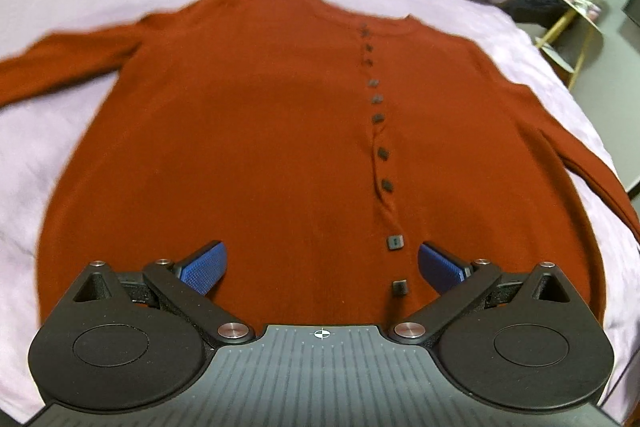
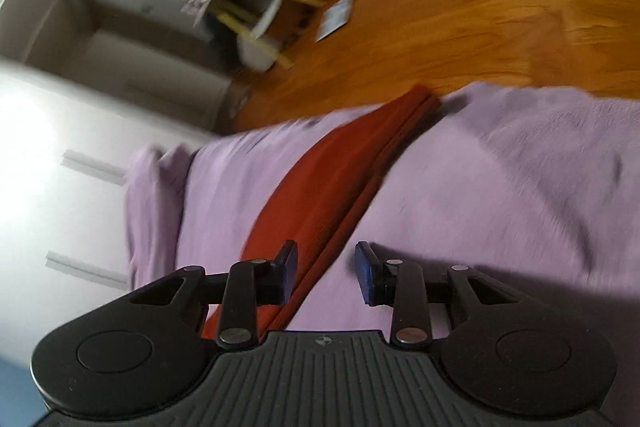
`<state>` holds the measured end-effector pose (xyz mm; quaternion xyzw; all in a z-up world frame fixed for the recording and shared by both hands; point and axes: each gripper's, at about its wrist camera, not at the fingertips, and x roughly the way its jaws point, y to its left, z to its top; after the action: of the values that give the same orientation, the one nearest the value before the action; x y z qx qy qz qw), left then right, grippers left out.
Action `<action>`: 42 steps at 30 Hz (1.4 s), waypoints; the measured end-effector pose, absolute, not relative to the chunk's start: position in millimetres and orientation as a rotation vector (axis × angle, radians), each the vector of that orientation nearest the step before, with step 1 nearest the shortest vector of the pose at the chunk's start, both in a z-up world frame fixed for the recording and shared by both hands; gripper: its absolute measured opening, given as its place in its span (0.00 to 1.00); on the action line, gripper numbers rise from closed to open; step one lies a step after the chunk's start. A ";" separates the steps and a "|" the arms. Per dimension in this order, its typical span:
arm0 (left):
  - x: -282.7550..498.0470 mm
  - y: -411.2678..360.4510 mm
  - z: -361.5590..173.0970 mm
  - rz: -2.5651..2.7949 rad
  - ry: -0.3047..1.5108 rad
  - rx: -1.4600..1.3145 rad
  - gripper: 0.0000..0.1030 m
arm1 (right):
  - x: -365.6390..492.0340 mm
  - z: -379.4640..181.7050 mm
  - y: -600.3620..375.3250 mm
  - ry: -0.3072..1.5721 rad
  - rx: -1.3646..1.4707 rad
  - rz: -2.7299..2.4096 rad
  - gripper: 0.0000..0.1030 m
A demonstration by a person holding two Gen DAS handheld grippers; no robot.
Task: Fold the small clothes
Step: 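Reach the right gripper to a sleeve cuff and close on it, then carry the held sleeve across the cardigan body and open the right gripper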
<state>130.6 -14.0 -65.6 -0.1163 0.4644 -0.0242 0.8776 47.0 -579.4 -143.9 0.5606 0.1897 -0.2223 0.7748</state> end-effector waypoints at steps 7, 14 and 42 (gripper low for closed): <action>130.7 -1.6 -78.6 -0.092 0.984 -0.290 1.00 | 59.4 -166.8 -612.0 0.339 1.319 -0.515 0.27; 131.0 6.6 -80.7 -0.118 0.989 -0.331 1.00 | 77.2 -165.1 -621.1 0.375 1.228 -0.538 0.06; 211.8 31.9 -38.9 -0.367 0.859 -0.654 1.00 | 159.5 -60.3 -278.5 0.701 0.267 0.362 0.17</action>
<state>211.8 31.9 -38.9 -0.3097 0.4066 -0.1737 0.8418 159.5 -278.5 -60.3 0.1297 0.3405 0.1758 0.9145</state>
